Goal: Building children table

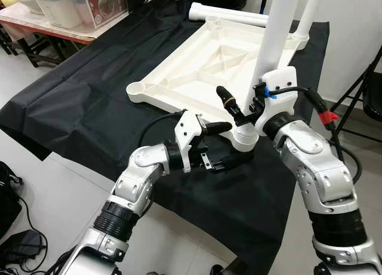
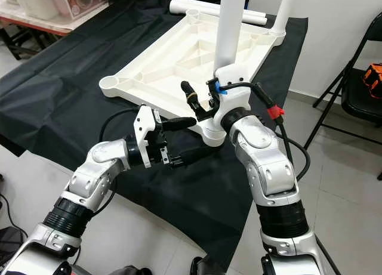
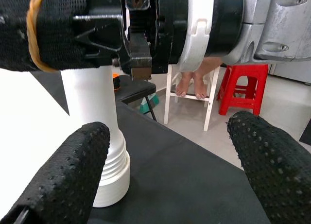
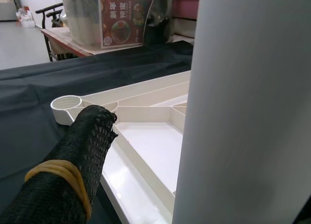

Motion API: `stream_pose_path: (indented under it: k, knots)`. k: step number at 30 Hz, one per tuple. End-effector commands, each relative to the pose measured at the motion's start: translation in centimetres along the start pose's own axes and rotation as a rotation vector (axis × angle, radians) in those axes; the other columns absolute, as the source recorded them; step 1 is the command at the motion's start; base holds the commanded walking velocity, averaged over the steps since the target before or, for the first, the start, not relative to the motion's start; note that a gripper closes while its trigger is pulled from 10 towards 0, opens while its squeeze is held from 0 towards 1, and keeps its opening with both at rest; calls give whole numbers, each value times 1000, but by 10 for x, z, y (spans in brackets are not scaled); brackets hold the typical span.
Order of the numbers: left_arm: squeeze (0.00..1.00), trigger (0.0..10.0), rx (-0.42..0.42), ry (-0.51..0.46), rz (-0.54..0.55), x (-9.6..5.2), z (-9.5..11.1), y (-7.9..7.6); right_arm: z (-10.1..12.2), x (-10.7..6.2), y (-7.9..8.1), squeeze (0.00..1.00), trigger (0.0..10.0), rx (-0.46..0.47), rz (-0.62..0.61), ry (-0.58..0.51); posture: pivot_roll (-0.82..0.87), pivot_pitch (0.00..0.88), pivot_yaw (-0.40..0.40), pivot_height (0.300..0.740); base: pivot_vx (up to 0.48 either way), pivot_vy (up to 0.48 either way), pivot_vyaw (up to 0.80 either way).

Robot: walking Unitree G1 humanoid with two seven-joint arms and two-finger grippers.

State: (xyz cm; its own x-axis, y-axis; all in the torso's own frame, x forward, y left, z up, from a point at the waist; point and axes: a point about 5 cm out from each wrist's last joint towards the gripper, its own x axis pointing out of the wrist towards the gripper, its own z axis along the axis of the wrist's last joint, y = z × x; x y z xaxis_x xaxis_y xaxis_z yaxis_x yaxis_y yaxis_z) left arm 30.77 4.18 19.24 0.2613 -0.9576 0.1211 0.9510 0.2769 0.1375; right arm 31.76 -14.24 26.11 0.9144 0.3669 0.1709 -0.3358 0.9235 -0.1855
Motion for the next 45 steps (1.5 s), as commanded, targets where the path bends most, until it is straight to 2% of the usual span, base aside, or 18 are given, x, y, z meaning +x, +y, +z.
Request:
stream_pose_path:
  k: [1, 8, 13, 20, 32, 38, 41, 43, 45]
  knots:
    - [0, 10000, -2, 10, -23, -1, -2, -5, 4, -3, 6, 0, 10000, 11, 34, -39, -86, 157, 5, 740, 0, 0, 0]
    - [0, 10000, -8, 12, -27, -1, -2, -6, -1, -16, 5, 0, 10000, 1, 34, -37, -86, 159, 5, 740, 0, 0, 0]
    - [0, 10000, -5, 11, -18, -2, -2, -5, -2, -19, 6, 0, 10000, -14, 38, -38, -87, 160, 5, 740, 0, 0, 0]
    - [0, 10000, 10, 8, 20, -3, -1, -1, -7, -29, 1, 0, 10000, -42, -15, -25, -92, 158, 8, 740, 0, 0, 0]
    - [0, 10000, 10, 11, 94, -17, -4, 2, -20, -46, -1, 0, 10000, -71, -80, 14, -97, 150, 9, 740, 0, 0, 0]
    - [0, 10000, 18, 21, 204, -27, -7, 9, -26, -54, -20, 0, 10000, -116, -180, 33, -102, 145, 9, 740, 0, 0, 0]
    - [0, 10000, 12, 17, 214, -31, -8, 8, -29, -58, -26, 0, 10000, -130, -217, 50, -103, 145, 9, 740, 0, 0, 0]
    - [0, 10000, -1, 16, 236, -39, -9, 8, -37, -64, -38, 0, 10000, -140, -282, 80, -103, 144, 8, 740, 0, 0, 0]
    - [0, 10000, -1, 16, 236, -39, -9, 8, -37, -64, -38, 0, 10000, -140, -282, 80, -103, 144, 8, 740, 0, 0, 0]
